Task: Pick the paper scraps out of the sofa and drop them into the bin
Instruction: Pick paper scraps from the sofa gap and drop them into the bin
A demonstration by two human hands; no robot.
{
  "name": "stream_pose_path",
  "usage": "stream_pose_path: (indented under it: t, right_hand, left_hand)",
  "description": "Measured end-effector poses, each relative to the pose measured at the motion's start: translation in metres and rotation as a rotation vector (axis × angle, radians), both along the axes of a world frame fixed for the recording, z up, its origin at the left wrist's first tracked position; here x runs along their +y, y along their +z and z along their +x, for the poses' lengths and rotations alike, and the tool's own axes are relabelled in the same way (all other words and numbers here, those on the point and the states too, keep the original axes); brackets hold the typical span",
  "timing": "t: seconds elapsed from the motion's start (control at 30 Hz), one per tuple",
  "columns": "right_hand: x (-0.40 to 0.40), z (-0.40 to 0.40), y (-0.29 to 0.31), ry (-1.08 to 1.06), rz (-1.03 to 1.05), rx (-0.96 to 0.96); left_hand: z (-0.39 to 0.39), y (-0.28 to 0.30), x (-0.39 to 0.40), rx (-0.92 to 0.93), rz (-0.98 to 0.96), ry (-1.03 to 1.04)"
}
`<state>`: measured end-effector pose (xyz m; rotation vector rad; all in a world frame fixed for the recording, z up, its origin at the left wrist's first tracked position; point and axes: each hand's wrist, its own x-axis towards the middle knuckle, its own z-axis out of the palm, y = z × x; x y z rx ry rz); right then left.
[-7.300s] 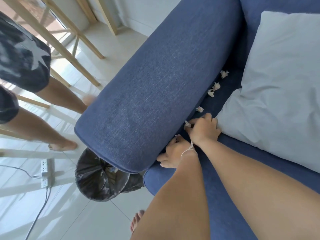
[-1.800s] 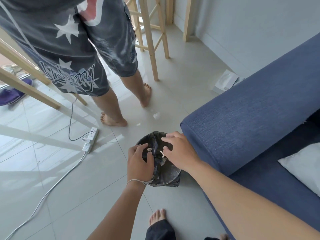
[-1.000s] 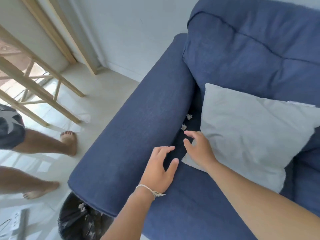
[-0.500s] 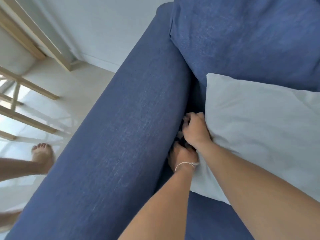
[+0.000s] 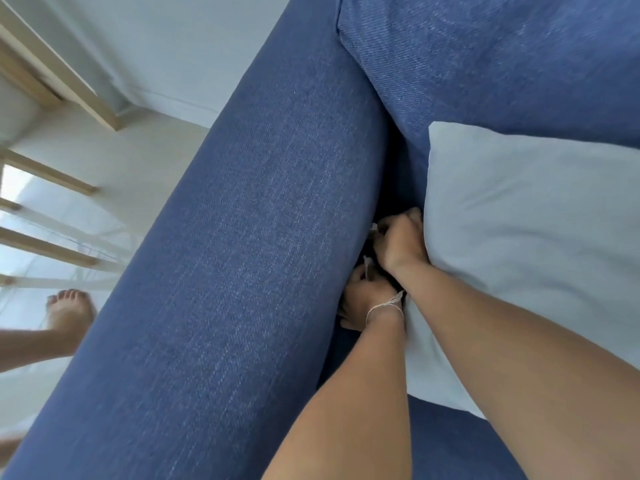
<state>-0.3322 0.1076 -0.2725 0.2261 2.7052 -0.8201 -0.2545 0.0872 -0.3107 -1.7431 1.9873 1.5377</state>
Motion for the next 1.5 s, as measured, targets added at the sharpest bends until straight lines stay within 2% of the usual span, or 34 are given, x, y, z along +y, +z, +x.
stream_pose_path:
  t: [0.1, 0.2, 0.37, 0.43, 0.53, 0.7, 0.8, 0.87, 1.0, 1.13, 1.33, 1.4, 1.5]
  right_hand:
    - [-0.003, 0.005, 0.008, -0.065, -0.159, -0.005]
    - [-0.005, 0.016, 0.018, -0.127, -0.284, 0.026]
    - [-0.002, 0.059, 0.042, -0.072, -0.265, 0.099]
    - [-0.003, 0.078, 0.058, -0.074, -0.307, 0.12]
    - [-0.015, 0.118, 0.091, -0.021, -0.414, 0.139]
    - [-0.057, 0.189, 0.14, 0.166, -0.478, 0.328]
    - [-0.091, 0.24, 0.166, 0.282, -0.52, 0.402]
    - [-0.111, 0.281, 0.178, 0.346, -0.575, 0.399]
    - [-0.144, 0.368, 0.171, 0.536, -0.494, 0.486]
    - [-0.161, 0.442, 0.15, 0.666, -0.456, 0.437]
    - [-0.167, 0.489, 0.129, 0.943, -0.335, 0.479]
    - [-0.166, 0.498, 0.12, 1.017, -0.299, 0.408]
    - [-0.166, 0.506, 0.101, 0.968, -0.21, 0.224]
  left_hand:
    - [0.024, 0.014, 0.003, 0.151, 0.052, -0.065]
    - [0.052, 0.048, 0.005, 0.312, 0.082, -0.026]
    - [0.103, 0.136, -0.011, 0.485, 0.019, -0.049]
    - [0.124, 0.173, -0.029, 0.512, -0.05, -0.077]
    - [0.167, 0.224, -0.07, 0.579, -0.199, -0.016]
    - [0.248, 0.259, -0.146, 0.566, -0.483, 0.026]
    - [0.293, 0.25, -0.189, 0.491, -0.618, 0.009]
    - [0.323, 0.235, -0.216, 0.435, -0.639, 0.001]
    - [0.381, 0.197, -0.257, 0.311, -0.589, -0.017]
    - [0.433, 0.154, -0.281, 0.239, -0.506, 0.007]
    - [0.483, 0.099, -0.29, 0.056, -0.33, -0.154]
    - [0.493, 0.088, -0.29, 0.003, -0.291, -0.213]
    - [0.507, 0.081, -0.288, -0.048, -0.274, -0.228]
